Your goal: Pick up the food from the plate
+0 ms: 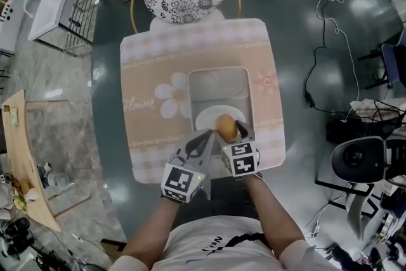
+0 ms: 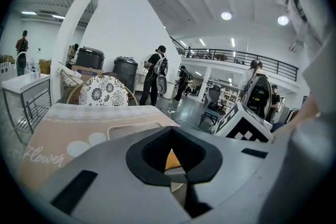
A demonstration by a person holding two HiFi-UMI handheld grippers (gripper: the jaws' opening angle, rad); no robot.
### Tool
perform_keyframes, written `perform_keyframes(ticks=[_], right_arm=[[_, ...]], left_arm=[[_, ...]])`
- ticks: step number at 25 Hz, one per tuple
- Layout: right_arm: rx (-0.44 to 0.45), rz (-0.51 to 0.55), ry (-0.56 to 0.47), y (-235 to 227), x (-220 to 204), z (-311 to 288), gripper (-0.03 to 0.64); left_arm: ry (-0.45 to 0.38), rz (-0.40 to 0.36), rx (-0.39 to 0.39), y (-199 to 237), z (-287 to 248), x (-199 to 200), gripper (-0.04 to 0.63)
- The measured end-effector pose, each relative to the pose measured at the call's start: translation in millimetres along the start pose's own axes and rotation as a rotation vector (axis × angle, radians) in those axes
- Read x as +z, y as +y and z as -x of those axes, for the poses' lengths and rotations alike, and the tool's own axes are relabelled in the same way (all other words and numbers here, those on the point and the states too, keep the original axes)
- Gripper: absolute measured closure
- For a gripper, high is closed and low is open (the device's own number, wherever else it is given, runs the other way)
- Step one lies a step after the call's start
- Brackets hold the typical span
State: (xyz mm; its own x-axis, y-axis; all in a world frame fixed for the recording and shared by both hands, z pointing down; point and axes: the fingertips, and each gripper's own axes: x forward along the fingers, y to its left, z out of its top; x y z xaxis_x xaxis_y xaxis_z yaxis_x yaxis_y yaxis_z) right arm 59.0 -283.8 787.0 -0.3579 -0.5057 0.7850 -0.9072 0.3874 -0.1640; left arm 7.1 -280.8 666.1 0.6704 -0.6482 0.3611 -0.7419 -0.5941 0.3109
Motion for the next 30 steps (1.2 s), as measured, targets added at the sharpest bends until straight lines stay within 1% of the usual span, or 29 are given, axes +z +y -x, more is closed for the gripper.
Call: perform_keyframes(ticks=[4,7,11,20,25,30], right_arm=[[0.009,0.008,0.029,0,0,-4,0.325],[0.018,-0.016,0.029,-4,4,0,0.327],[0.027,-0.059,-0.021,-5,13,16,0.327],[0.039,-0.1,-0.098,4,41,64,0.327],[0.059,-0.127,-0.18,15,63,102,0.327],[0.066,-0.128,-0.255,27,85,137,0.327]], left_arm=[[0.003,-0.006,0.005,-1,2,-1,0.589],[0.003,-0.011,0.012,-2,4,2,0.589],[0.015,-0.022,0.009,-9,11,6,0.589],[0.031,-0.022,-0.012,-30,28,29,0.589],[0.025,0.002,-0.003,-41,46,43,0.589],[0.017,0.001,-0.012,-53,62,61,0.589]])
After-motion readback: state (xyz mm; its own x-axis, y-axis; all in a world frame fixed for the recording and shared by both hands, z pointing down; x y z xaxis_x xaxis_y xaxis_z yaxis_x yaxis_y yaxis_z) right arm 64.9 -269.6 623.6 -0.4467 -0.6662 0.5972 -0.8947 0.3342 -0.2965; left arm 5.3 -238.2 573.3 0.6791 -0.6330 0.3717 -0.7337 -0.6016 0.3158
